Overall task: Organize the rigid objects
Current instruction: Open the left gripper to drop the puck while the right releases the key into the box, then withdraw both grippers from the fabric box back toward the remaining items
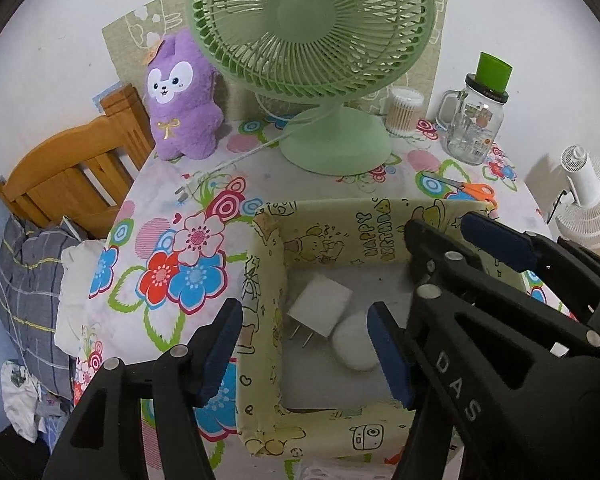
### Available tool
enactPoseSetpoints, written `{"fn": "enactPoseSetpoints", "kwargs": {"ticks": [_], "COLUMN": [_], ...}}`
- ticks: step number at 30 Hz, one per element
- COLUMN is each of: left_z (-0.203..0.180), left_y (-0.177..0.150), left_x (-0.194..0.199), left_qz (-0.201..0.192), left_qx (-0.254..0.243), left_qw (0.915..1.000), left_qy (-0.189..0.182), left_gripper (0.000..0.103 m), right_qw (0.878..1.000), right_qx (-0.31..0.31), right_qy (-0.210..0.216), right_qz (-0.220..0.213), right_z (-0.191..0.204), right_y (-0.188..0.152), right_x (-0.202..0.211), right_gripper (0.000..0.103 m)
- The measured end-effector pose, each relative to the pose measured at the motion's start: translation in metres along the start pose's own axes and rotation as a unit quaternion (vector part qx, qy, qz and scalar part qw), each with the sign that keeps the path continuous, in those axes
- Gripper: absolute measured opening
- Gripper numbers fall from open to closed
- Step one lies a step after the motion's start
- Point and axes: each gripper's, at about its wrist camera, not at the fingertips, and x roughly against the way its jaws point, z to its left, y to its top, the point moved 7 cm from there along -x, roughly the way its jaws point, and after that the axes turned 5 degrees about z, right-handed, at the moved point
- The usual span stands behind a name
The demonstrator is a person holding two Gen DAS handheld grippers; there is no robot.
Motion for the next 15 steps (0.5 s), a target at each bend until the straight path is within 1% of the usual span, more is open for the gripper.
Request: {"fn": "enactPoseSetpoints", "kwargs": {"ticks": [1,2,4,9,11,12,13,15], "left_z": [-0.001,-0.002,-0.005,-0.011,-0.013,-0.013,-0.013,-0.014], "left_y": [0.000,0.000,0.001,0.002,0.002,0.002,0.003,0.003], "left_x": [0.001,0.002,0.003,0.010,0.014,0.016,0.021,0.025], "left_qz": [-0.001,-0.002,-0.003,-0.009,-0.013,-0.018,-0.026,-0.029], "left_qx": [0.000,-0.002,-0.004,-0.010,-0.011,-0.011,-0.012,-0.014], "left_qw": [1.0000,1.0000,1.0000,0.9997,0.9996,0.9996,0.9994,0.9993], "left_qy": [-0.001,-0.004,-0.008,-0.019,-0.021,-0.021,-0.019,-0.020], "left_gripper": [0.067,0.067,0.067,0.068,0.081,0.090,0.090,0.090], "right_qw": [1.000,1.000,1.000,0.999,0.999,0.999,0.999,0.999], "right_qx": [-0.001,-0.003,-0.003,-0.002,-0.007,-0.011,-0.014,-0.019], "right_qy": [-0.003,-0.007,-0.023,-0.038,-0.039,-0.037,-0.036,-0.036], "right_qz": [-0.003,-0.008,-0.015,-0.017,-0.016,-0.017,-0.018,-0.019], "right_z": [-0.001,-0.002,-0.006,-0.013,-0.015,-0.015,-0.015,-0.014], "right_y": [0.000,0.001,0.002,0.003,0.002,0.001,0.001,-0.001], "right_x": [0.002,0.004,0.010,0.019,0.023,0.026,0.029,0.034], "right_gripper": [0.063,0.072,0.080,0.081,0.083,0.084,0.085,0.086]}}
